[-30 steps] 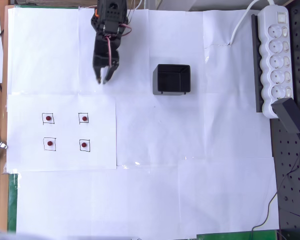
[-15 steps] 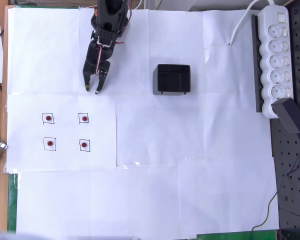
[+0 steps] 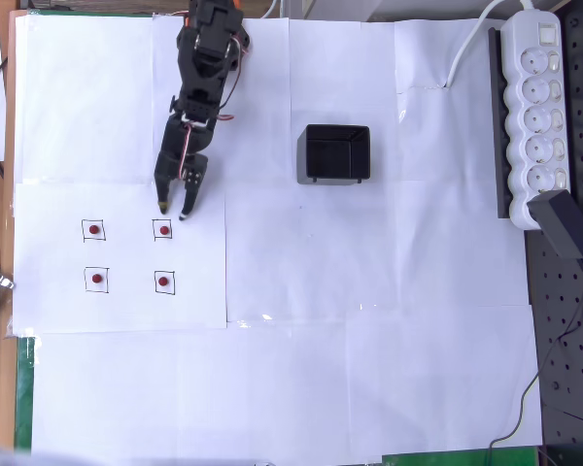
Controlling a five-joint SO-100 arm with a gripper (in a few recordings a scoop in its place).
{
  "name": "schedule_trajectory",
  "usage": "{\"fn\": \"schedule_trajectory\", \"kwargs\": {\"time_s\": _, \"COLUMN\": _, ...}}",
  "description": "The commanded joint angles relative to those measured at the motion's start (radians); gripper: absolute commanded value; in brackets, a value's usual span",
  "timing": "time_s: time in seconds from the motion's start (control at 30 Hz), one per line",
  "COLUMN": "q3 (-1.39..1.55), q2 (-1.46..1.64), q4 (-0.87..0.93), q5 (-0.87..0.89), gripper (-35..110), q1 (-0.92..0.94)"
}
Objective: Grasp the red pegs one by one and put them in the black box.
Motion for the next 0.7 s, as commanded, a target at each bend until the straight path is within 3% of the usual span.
{"fn": "schedule_trajectory", "kwargs": {"time_s": 0.0, "q3": 0.074, "q2": 0.037, "q4": -0.028, "q5": 0.0, "gripper": 11, "q1": 0.017}}
{"fn": "schedule_trajectory", "kwargs": {"time_s": 0.67, "q3": 0.173, "q2": 0.137, "q4": -0.048, "q5": 0.046, "gripper": 8, "q1": 0.043}}
